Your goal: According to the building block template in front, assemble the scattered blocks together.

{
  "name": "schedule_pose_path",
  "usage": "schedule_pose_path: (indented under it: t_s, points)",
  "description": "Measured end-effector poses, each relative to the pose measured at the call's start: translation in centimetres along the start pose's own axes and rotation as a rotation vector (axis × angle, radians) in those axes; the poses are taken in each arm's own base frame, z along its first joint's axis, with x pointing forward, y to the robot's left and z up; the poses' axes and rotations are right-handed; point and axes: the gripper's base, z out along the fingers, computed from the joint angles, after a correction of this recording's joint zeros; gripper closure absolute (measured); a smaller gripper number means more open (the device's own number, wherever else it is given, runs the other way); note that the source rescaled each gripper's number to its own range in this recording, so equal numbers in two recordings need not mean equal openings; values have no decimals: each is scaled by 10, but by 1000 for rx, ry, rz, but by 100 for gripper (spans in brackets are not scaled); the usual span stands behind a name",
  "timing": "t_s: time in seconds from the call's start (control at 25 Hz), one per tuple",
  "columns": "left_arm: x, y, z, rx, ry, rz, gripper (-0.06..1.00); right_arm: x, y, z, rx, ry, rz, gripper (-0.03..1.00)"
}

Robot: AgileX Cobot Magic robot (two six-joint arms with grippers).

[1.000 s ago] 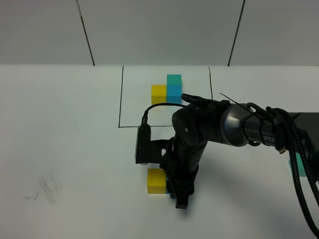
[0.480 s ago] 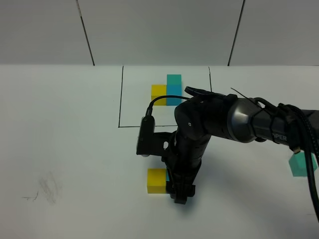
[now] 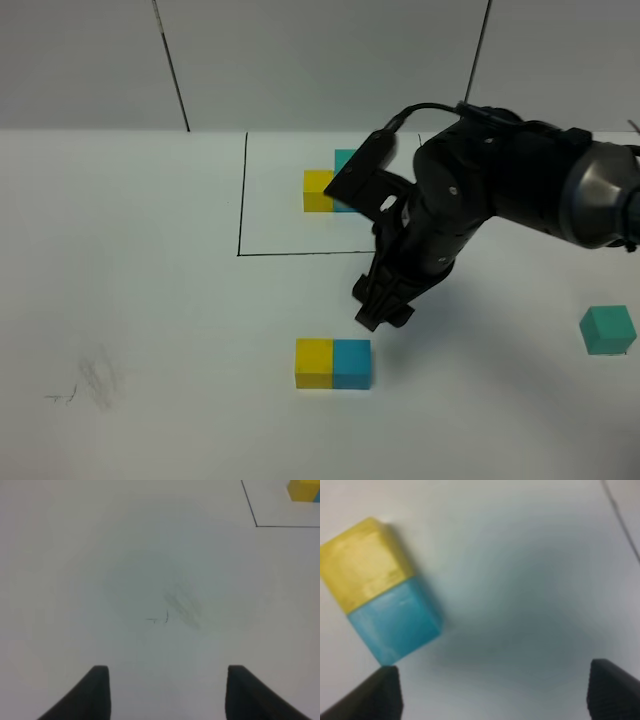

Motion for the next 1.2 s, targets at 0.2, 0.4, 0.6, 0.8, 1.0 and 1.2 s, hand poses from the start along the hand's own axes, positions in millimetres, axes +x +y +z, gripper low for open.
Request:
schedule_pose_path:
  t_s: [0.2, 0.4, 0.6, 0.8, 1.0, 1.2]
  points:
    - [0, 0, 0, 0, 0, 0, 79, 25, -28, -17, 83, 3, 299, 40]
    - [0, 0, 0, 0, 0, 0, 79, 56, -53, -25, 138, 26, 482, 40]
    - [0, 0, 0, 0, 0, 0, 79, 85, -84, -25, 219, 64, 633, 40]
    - [0, 0, 0, 0, 0, 0, 79, 106, -110, -28, 268, 84, 744, 40]
    - [0, 0, 0, 0, 0, 0, 79, 128, -135, -32, 299, 100, 828, 40]
    - [0, 0, 0, 0, 0, 1, 79, 147, -152, -35, 296, 118, 870, 40]
